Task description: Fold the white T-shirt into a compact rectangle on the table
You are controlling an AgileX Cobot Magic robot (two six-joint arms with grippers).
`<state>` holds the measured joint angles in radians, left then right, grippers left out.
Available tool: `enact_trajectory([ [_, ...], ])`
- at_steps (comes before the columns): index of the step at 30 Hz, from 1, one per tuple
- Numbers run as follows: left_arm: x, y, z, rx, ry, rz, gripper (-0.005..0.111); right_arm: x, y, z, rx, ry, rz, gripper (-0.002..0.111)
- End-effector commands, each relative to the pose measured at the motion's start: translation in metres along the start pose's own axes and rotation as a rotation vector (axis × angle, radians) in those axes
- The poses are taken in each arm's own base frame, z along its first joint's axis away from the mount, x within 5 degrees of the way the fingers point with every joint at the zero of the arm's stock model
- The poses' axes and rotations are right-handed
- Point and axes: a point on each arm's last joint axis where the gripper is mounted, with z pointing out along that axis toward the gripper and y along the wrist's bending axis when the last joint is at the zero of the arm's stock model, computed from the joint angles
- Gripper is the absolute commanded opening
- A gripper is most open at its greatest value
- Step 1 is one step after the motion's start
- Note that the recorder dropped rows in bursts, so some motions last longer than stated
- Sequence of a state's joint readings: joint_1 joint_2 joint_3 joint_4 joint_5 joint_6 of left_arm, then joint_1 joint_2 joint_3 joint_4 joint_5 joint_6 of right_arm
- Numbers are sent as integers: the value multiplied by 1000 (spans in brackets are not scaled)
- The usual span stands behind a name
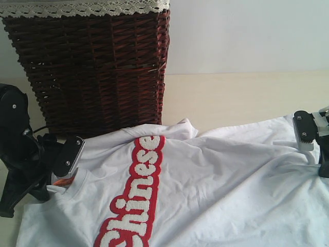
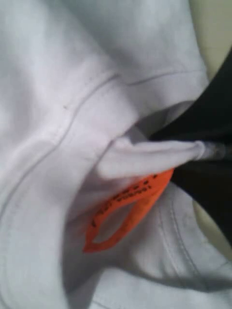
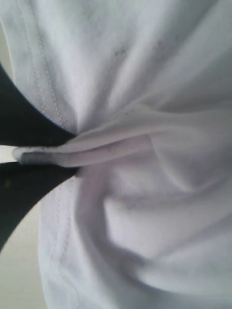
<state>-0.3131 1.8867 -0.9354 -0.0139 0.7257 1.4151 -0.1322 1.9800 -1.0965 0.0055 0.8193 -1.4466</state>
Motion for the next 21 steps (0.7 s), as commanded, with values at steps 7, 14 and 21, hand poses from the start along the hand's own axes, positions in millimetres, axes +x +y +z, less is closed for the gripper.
enact_trajectory([
  [7,4,-10,11,93,19,3,1,-2,5,9,-60,-10,17,0],
  [14,3,-9,12,79,16,2,1,-2,5,9,-60,-10,17,0],
  [21,2,-4,12,22,6,1,1,-2,5,9,-60,-10,17,0],
])
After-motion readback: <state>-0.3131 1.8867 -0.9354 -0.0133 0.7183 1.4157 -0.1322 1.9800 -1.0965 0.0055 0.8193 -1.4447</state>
